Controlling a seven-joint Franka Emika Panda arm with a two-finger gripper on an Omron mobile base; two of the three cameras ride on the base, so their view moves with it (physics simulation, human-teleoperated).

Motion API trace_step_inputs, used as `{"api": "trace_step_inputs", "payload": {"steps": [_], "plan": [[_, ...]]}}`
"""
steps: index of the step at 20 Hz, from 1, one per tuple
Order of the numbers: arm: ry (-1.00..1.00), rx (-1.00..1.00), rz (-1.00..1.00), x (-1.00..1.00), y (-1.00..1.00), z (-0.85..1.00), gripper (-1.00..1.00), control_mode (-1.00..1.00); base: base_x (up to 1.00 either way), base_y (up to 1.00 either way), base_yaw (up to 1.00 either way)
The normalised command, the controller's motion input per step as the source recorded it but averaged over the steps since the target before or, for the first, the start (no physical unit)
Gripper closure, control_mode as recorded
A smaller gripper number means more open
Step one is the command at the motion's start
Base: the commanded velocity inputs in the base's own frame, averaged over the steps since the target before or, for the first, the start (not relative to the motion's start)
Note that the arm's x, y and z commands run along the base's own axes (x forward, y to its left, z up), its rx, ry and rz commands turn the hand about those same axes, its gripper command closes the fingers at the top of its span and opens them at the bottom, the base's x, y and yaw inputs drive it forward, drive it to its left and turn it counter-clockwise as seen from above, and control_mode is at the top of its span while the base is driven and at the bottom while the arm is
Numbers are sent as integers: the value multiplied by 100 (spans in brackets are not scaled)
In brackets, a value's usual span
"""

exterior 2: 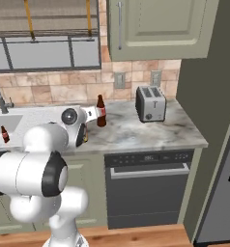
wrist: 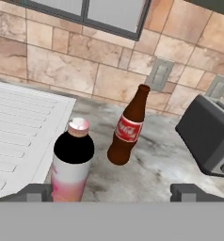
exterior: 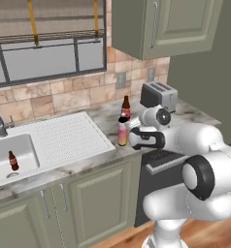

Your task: Place the large bottle from the dining counter next to the other large bottle outside the sink, and place the small bottle from the dining counter next to the other small bottle inside the sink.

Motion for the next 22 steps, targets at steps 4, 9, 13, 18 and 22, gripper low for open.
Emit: {"api": "trace_step_inputs", "payload": {"steps": [4, 9, 13, 18, 22], "plan": [[0, -1, -2, 0, 0, 32, -100, -100, 0, 0, 0], [6, -2, -7, 0, 0, 7, -100, -100, 0, 0, 0], [9, 0, -8, -3, 0, 0, -100, -100, 0, 0, 0], [11, 0, -5, -16, 0, 0, -100, -100, 0, 0, 0], [11, 0, -1, -8, 0, 0, -100, -100, 0, 0, 0]]}}
